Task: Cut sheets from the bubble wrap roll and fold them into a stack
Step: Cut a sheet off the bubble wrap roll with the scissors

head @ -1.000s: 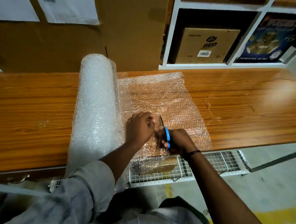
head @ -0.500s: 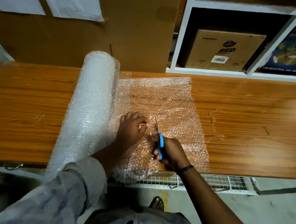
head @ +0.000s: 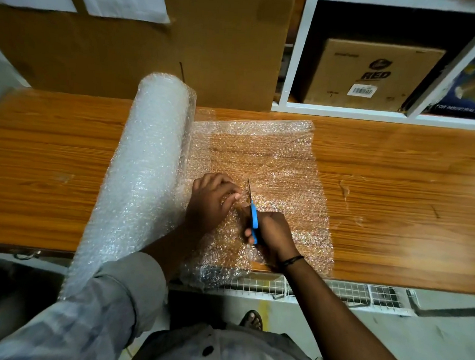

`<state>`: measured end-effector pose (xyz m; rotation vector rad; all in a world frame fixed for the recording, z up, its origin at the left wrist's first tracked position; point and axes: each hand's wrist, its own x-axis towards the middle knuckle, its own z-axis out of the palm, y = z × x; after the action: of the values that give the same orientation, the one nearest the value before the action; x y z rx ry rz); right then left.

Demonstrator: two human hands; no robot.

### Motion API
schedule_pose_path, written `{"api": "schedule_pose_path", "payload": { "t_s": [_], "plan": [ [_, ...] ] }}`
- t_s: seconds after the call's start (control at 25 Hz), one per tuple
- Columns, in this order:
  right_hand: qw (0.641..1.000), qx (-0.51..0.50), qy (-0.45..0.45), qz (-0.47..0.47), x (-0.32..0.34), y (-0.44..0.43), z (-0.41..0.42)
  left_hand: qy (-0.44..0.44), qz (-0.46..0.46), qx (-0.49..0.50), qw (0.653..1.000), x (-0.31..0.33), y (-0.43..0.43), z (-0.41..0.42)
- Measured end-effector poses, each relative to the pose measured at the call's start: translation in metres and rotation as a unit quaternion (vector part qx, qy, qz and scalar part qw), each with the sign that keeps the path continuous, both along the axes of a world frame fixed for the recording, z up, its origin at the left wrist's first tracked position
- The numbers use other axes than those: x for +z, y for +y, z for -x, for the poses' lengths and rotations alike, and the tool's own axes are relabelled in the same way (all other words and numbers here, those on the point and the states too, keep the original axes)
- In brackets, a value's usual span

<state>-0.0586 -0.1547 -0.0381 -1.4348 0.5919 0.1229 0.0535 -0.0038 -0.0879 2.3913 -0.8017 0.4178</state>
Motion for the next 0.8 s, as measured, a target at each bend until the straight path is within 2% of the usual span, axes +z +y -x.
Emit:
{"api": "schedule_pose_path", "payload": {
  "t_s": [0.28,0.68,0.8],
  "plan": [
    [0.999,0.008,0.013,0.039,0.004,0.001,-0.004,0.009,0.007,-0.020,1.000,0.001,0.002,0.000],
    [0.999,-0.027,0.031,-0.021,0.023,0.008,-0.023,0.038,0.009,-0.027,0.999,0.003,0.006,0.001],
    [0.999,-0.028,0.030,0.015,0.018,0.009,-0.028,0.039,0.023,-0.029,0.999,0.004,0.006,0.001]
  ]
}}
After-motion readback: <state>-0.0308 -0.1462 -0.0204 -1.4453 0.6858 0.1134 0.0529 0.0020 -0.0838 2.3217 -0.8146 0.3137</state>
